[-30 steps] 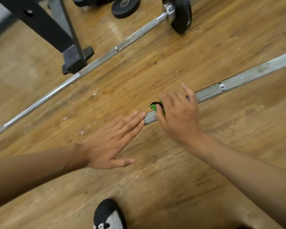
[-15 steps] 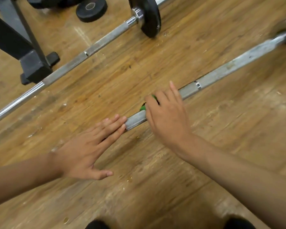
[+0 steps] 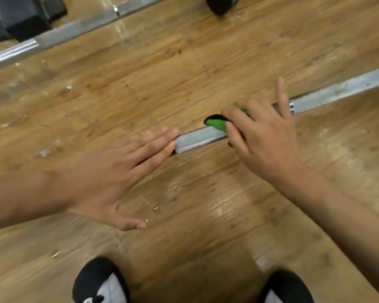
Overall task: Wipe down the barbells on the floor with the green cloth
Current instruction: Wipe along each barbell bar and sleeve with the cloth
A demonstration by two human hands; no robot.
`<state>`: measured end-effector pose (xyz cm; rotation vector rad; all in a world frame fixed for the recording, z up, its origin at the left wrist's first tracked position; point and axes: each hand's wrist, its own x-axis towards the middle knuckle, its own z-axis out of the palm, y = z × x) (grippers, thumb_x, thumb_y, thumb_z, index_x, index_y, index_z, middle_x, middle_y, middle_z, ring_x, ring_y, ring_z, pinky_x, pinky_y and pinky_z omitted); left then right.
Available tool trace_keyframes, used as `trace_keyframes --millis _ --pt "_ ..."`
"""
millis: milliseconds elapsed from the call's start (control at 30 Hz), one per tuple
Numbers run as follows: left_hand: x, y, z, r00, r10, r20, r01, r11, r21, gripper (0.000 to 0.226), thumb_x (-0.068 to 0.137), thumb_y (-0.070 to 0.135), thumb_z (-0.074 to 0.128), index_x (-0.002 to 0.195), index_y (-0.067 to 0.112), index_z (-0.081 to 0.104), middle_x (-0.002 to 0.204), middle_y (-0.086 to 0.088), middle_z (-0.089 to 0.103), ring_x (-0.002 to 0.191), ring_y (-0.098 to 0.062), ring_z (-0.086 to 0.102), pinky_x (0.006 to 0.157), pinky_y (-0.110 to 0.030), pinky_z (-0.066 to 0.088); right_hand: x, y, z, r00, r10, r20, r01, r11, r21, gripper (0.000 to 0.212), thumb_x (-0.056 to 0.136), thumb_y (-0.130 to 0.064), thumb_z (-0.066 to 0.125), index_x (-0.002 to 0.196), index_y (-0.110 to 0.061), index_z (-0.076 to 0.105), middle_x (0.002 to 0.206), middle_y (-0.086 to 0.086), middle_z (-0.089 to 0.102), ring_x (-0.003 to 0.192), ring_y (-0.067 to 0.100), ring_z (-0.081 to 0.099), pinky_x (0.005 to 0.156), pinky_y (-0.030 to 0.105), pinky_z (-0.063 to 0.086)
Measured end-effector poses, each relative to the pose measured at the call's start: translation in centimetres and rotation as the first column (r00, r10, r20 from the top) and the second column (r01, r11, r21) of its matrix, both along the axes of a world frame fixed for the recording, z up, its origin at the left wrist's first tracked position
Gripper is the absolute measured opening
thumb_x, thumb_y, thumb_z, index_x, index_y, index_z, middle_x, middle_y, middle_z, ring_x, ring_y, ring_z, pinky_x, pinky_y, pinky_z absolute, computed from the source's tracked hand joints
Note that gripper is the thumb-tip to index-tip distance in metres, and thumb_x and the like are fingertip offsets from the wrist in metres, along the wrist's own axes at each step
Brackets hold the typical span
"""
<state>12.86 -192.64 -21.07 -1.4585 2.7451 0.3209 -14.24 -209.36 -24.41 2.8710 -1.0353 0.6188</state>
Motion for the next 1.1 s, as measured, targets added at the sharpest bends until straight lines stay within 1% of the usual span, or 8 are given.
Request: trace_keyframes --millis 167,400,533,633,833,933,1033,1100 --pt "-1.2 1.2 -0.4 1.0 0.001 -0.016 -0.002 1.0 -0.016 0.116 0.091 0.085 0.034 0.165 -0.001 0.011 0.174 -0.021 0.005 0.161 -0.036 0.007 0.128 -0.048 0.013 -4.4 -2.1 1.5 0.937 -0.349 -0.033 0.35 0.926 0.139 0.031 0.105 -0.025 0.041 0.108 -0.012 0.068 0.103 0.013 0.063 0.106 0.04 0.057 0.123 0.065 0.014" --pt "-3.4 3.4 -0.6 0.999 -0.009 -0.051 0.007 1.0 -0.025 0.111 0.093 0.082 0.034 0.164 -0.001 0.017 0.174 -0.019 0.01 0.161 -0.034 0.011 0.127 -0.05 0.015 0.2 6.2 1.6 0.989 0.104 -0.109 -0.084 0.982 0.168 0.036 0.107 -0.037 0.041 0.116 -0.02 0.071 0.107 0.003 0.068 0.11 0.027 0.063 0.129 0.053 0.003" --pt "-4.7 4.8 -0.6 0.997 0.002 -0.08 -0.005 0.999 -0.033 0.109 0.094 0.081 0.034 0.164 -0.002 0.019 0.173 -0.02 0.011 0.161 -0.033 0.012 0.127 -0.05 0.015 -6.5 1.5 2.9 0.953 -0.202 -0.226 0.243 0.955 0.17 0.037 0.104 -0.037 0.036 0.105 -0.021 0.07 0.101 0.003 0.064 0.107 0.03 0.06 0.122 0.068 0.001" --pt "-5.7 5.8 -0.7 0.999 -0.007 -0.049 0.005 0.999 -0.045 0.105 0.095 0.075 0.042 0.164 -0.001 0.02 0.174 -0.019 0.011 0.161 -0.033 0.012 0.126 -0.05 0.017 -6.0 3.1 3.0 0.921 -0.32 -0.225 0.355 0.925 0.139 0.033 0.101 -0.031 0.038 0.095 -0.016 0.067 0.091 0.008 0.061 0.099 0.035 0.057 0.125 0.063 0.009" --pt "-5.5 5.9 -0.6 0.986 -0.168 0.004 0.168 0.984 -0.059 0.096 0.099 0.063 0.045 0.165 0.001 0.014 0.175 -0.016 0.007 0.162 -0.029 0.008 0.13 -0.046 0.01 -4.2 9.4 2.4 0.967 0.14 -0.213 -0.102 0.978 0.18 0.038 0.109 -0.037 0.038 0.116 -0.018 0.07 0.097 0.004 0.063 0.101 0.028 0.061 0.129 0.053 0.006" --pt "-5.8 6.2 -0.8 0.979 -0.203 -0.012 0.203 0.979 -0.023 0.094 0.1 0.059 0.045 0.165 0.0 0.013 0.175 -0.016 0.007 0.162 -0.029 0.009 0.13 -0.045 0.009 -9.6 5.5 3.1 0.968 -0.037 -0.249 0.089 0.975 0.201 0.04 0.108 -0.036 0.035 0.111 -0.016 0.07 0.095 0.006 0.062 0.101 0.031 0.062 0.125 0.065 0.004" --pt "-7.1 7.0 -1.0 0.975 -0.223 -0.02 0.222 0.974 -0.042 0.091 0.099 0.055 0.047 0.164 -0.002 0.016 0.174 -0.018 0.008 0.162 -0.03 0.008 0.13 -0.045 0.009 -11.1 5.4 3.9 0.909 -0.3 -0.29 0.358 0.917 0.176 0.035 0.1 -0.03 0.039 0.098 -0.012 0.069 0.091 0.01 0.061 0.097 0.036 0.057 0.123 0.062 0.016" --pt "-7.7 7.4 -0.9 0.973 -0.229 -0.033 0.228 0.973 -0.036 0.09 0.1 0.052 0.05 0.164 -0.003 0.017 0.174 -0.019 0.009 0.162 -0.031 0.009 0.13 -0.045 0.01 -8.7 8.5 3.4 0.922 -0.271 -0.275 0.322 0.934 0.158 0.034 0.097 -0.029 0.04 0.094 -0.01 0.069 0.089 0.013 0.06 0.093 0.037 0.056 0.12 0.057 0.026"
